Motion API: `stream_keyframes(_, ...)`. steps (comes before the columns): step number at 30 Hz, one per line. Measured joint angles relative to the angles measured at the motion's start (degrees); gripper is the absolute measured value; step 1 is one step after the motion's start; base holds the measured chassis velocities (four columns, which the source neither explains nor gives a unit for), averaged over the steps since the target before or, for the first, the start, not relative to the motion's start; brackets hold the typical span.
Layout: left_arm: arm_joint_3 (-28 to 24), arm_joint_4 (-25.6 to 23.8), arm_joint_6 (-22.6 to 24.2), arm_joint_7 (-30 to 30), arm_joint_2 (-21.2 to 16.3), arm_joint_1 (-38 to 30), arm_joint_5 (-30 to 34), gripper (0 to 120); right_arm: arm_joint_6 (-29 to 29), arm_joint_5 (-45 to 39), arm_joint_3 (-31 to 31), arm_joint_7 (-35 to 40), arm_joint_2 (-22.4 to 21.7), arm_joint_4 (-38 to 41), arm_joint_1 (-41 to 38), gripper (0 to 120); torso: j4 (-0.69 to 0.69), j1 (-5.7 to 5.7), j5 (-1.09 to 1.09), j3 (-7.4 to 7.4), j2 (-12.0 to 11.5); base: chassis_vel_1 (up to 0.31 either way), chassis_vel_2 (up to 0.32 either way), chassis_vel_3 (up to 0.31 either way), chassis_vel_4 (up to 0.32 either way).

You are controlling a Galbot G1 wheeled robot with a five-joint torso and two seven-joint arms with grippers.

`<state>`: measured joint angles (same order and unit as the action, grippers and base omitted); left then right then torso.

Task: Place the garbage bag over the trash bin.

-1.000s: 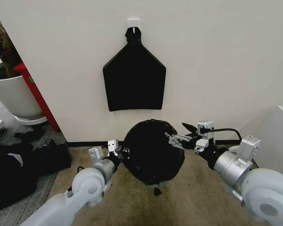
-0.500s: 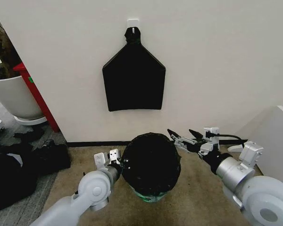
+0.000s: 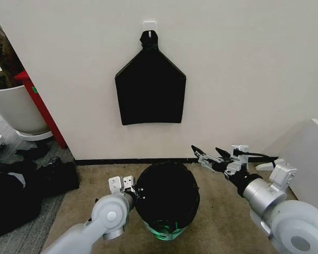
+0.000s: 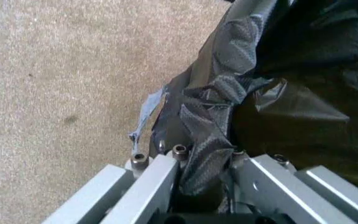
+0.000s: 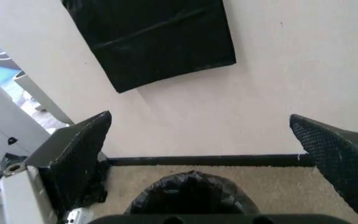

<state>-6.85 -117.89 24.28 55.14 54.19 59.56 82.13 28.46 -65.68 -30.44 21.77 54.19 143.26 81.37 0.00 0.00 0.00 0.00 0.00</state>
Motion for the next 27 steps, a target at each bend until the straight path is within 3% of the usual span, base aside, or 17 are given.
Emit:
stream_keyframes(16, -0.74, 7.91, -0.78, -0.1, 5.97, -0.34, -2.11, 1, -0.19, -2.57, -0.75, 2.19, -0.37, -0.02, 0.55, 100, 0.01, 0.0, 0.0, -0.01, 0.01, 0.0, 0.0, 0.0, 0.0)
stream_keyframes(22, -1.38, 7.57, -0.82, 0.46, 6.33, -0.28, -2.69, 1, -0.27, -3.0, -1.03, 2.6, -0.53, -0.02, 0.86, 100, 0.0, 0.0, -0.01, 0.0, 0.01, 0.0, 0.0, 0.0, 0.0)
stream_keyframes(27, -1.42, 6.19, -0.83, 0.48, 5.38, -0.21, -2.94, 15, -0.29, -3.04, -0.98, 2.64, -0.41, -0.02, 0.78, 100, 0.0, 0.0, -0.01, 0.0, 0.01, 0.0, 0.0, 0.0, 0.0)
